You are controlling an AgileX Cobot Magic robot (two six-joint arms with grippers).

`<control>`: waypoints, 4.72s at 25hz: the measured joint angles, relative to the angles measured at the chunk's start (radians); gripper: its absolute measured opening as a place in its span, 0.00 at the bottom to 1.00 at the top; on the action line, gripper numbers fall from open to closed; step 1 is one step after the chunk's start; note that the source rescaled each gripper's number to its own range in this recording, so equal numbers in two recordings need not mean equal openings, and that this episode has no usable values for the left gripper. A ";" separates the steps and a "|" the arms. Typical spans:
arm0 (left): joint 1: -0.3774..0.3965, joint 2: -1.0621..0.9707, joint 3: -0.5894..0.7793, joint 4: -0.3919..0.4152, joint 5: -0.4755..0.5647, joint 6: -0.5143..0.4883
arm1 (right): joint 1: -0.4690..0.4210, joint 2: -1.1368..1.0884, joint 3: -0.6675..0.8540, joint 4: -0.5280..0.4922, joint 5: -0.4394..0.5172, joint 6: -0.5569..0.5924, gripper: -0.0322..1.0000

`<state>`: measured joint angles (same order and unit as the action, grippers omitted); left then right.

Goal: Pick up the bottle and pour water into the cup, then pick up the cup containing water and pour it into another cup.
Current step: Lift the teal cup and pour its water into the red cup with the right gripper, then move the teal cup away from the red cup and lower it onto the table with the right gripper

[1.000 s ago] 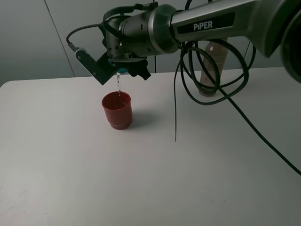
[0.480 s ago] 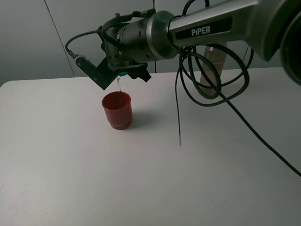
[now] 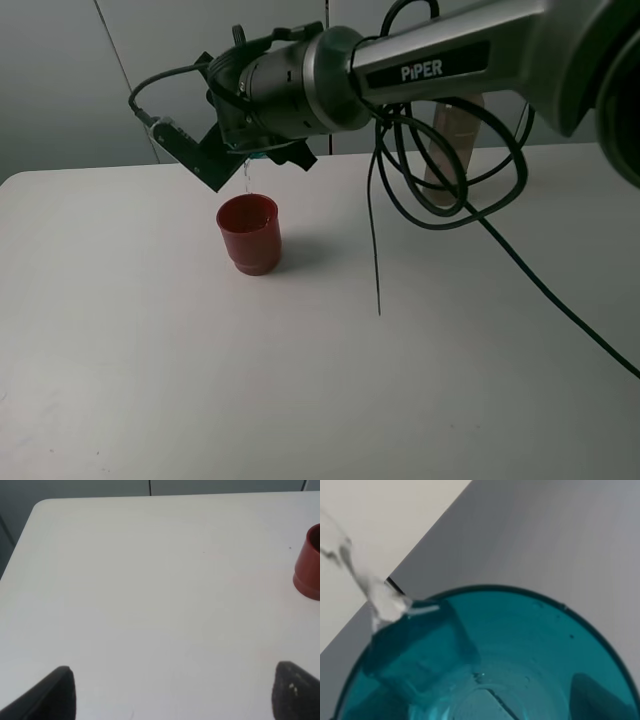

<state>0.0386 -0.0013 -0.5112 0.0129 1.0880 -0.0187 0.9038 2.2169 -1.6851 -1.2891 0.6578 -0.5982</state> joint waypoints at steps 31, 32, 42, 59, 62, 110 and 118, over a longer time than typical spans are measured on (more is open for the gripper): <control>0.000 0.000 0.000 0.000 0.000 0.000 | 0.018 0.000 0.019 -0.018 0.056 0.012 0.13; 0.000 0.000 0.000 0.000 0.000 0.000 | 0.022 0.000 0.021 -0.018 0.056 0.012 0.13; 0.000 0.000 0.000 0.000 0.000 0.000 | 0.028 0.000 0.020 -0.007 0.056 0.012 0.13; 0.000 0.000 0.000 0.000 0.000 0.000 | 0.032 0.000 0.020 0.110 0.054 0.049 0.13; 0.000 0.000 0.000 0.000 0.000 -0.004 | 0.032 0.000 0.020 0.157 0.057 0.058 0.13; 0.000 0.000 0.000 0.000 0.000 -0.004 | -0.263 -0.330 0.461 1.246 -0.203 0.419 0.13; 0.000 0.000 0.000 0.000 0.000 -0.004 | -0.349 -0.341 0.621 1.275 -0.374 0.481 0.13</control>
<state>0.0386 -0.0013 -0.5112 0.0129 1.0880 -0.0232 0.5551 1.8759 -1.0641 -0.0142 0.2836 -0.1170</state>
